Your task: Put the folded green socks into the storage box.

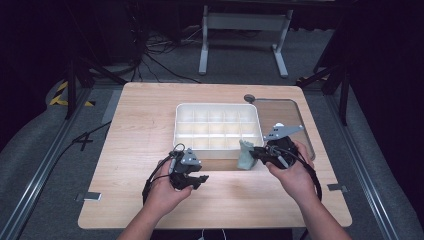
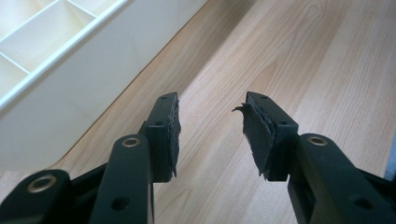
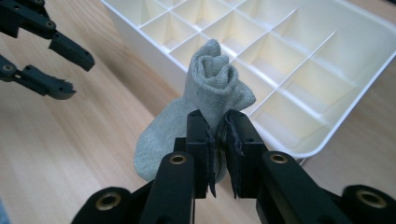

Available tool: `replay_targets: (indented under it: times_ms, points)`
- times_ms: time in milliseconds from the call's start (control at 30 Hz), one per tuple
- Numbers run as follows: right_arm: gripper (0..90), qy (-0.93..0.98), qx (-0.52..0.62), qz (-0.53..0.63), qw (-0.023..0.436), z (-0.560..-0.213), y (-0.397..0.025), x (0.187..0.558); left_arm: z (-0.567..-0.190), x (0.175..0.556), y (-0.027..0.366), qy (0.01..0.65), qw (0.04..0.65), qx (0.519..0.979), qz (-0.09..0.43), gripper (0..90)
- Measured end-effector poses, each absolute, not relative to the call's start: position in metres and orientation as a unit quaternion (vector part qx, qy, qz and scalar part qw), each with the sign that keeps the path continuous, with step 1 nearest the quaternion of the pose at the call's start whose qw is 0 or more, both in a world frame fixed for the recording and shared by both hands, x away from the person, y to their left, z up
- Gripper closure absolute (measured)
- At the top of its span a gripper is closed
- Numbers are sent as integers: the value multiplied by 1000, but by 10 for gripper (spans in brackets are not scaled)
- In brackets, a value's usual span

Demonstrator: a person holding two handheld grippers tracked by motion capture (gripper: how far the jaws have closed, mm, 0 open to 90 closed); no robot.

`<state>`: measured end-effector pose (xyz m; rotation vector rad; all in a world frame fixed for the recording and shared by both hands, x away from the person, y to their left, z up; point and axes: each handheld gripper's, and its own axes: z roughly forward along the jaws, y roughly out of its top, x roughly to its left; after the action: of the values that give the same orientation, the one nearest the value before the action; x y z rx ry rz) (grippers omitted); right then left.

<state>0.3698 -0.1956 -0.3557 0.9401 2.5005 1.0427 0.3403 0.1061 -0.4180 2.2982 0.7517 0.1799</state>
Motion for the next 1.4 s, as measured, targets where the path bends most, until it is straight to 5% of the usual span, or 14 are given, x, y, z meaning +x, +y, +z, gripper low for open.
replay_targets:
  times_ms: [867, 1400]
  points:
    - [797, 860, 341, 335, 180, -329, -209, 425, -416, 342, 117, 303, 351, 883, 74, 564]
    - [797, 875, 330, 296, 191, -340, -202, 448, -417, 342, 117, 303, 354, 882, 73, 564]
